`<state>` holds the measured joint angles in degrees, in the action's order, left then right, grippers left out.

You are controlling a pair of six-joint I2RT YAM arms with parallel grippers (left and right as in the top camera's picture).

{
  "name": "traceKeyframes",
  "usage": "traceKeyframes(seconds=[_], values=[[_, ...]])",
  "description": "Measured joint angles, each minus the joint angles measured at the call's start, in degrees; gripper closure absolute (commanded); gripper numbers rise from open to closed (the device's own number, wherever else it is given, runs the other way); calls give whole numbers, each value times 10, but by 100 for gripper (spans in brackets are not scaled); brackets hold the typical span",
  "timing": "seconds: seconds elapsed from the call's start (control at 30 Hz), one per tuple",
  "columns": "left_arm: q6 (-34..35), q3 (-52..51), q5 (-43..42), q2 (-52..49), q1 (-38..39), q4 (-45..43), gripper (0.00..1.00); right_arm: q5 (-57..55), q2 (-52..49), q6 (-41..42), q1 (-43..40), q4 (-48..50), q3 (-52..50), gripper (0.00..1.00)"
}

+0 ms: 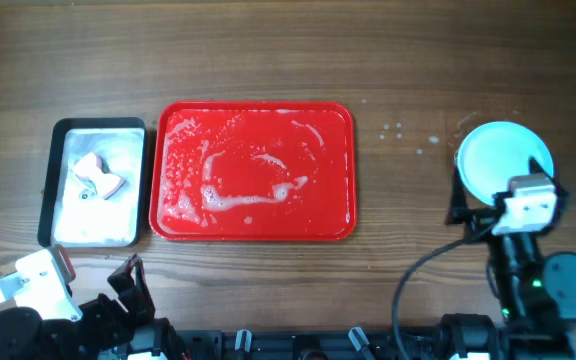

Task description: Clean dirty plates on tray and stack at the side

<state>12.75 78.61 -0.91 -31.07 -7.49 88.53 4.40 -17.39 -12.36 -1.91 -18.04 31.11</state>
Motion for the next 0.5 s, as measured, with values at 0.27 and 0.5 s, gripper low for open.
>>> traceKeyframes(seconds=[0.27, 0.5], values=[[0, 0, 0, 0, 0, 0, 0, 35, 123, 6, 0, 160, -217, 0], [0, 0, 0, 0, 0, 0, 0, 35, 161, 47, 0, 272, -304, 1]])
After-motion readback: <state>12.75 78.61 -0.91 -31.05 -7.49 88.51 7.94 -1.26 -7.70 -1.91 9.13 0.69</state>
